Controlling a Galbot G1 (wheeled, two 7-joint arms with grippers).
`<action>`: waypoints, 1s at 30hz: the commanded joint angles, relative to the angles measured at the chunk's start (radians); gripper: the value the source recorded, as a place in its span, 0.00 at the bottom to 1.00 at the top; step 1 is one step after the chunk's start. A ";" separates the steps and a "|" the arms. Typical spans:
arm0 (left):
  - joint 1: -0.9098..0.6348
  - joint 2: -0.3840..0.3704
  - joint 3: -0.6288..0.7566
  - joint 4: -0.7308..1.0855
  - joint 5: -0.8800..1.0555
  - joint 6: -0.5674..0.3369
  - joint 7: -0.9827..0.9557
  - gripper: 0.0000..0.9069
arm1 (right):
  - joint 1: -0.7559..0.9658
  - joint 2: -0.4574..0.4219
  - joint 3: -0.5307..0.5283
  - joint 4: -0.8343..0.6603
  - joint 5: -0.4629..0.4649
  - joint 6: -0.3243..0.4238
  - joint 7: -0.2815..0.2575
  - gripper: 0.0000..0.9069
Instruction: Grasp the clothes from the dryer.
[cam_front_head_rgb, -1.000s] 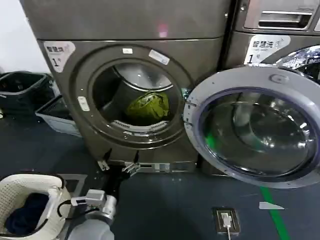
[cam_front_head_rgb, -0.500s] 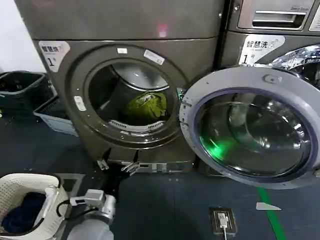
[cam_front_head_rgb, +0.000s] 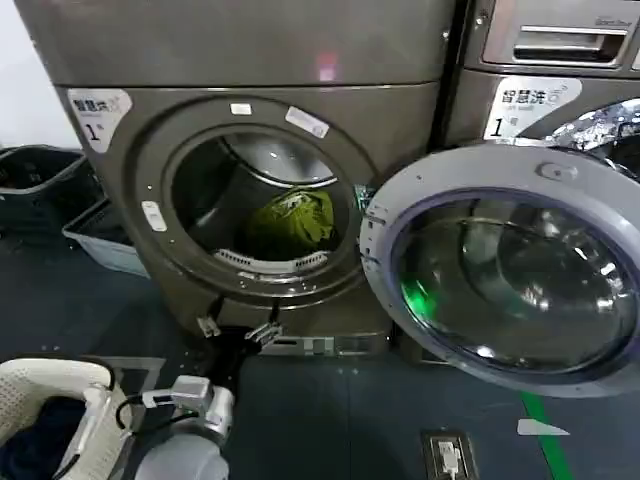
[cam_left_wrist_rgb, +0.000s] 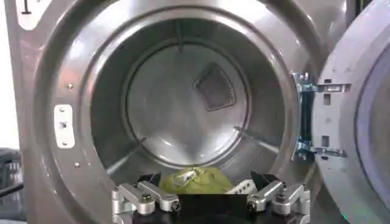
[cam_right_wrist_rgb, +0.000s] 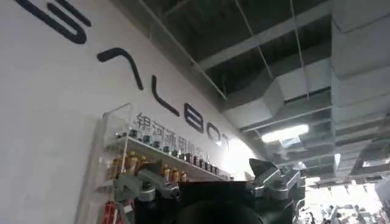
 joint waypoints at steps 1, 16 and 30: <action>0.001 0.001 0.001 -0.001 0.000 0.000 0.000 1.00 | 0.001 0.003 -0.001 0.000 0.001 0.001 0.000 1.00; -0.007 0.002 -0.001 0.007 -0.002 0.001 0.001 1.00 | 0.009 0.003 -0.005 0.000 -0.002 0.003 -0.002 1.00; -0.006 -0.002 -0.005 0.008 -0.001 0.000 0.001 1.00 | 0.023 0.000 -0.019 -0.001 -0.006 0.005 -0.010 1.00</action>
